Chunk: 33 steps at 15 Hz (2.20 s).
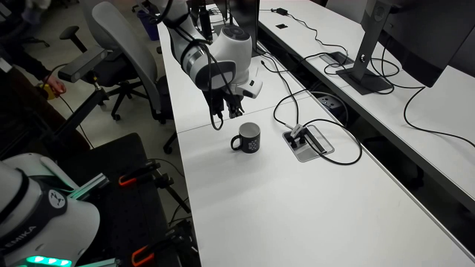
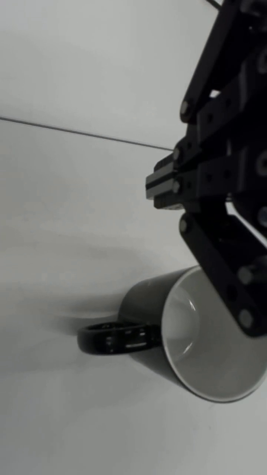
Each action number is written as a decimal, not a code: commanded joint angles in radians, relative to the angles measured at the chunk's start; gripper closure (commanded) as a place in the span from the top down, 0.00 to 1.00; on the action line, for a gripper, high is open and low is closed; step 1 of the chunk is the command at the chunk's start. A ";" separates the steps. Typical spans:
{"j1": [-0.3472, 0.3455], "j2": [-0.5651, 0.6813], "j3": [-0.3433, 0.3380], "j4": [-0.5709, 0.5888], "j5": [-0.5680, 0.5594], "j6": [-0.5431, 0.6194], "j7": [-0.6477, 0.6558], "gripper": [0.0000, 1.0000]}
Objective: Rotate the mug counterclockwise
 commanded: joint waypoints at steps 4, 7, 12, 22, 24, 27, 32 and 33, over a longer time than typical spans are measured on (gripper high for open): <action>0.142 -0.019 -0.123 -0.007 0.028 -0.050 0.161 0.00; 0.192 -0.016 -0.181 -0.010 0.032 -0.068 0.242 0.00; 0.249 -0.013 -0.248 -0.009 0.027 -0.094 0.337 0.00; 0.322 0.002 -0.319 -0.005 0.009 -0.107 0.444 0.00; 0.326 0.004 -0.325 -0.007 0.010 -0.110 0.465 0.00; 0.345 0.007 -0.350 -0.011 0.002 -0.116 0.510 0.00; 0.394 0.011 -0.406 -0.013 -0.021 -0.125 0.603 0.00; 0.399 0.011 -0.410 -0.013 -0.025 -0.127 0.617 0.00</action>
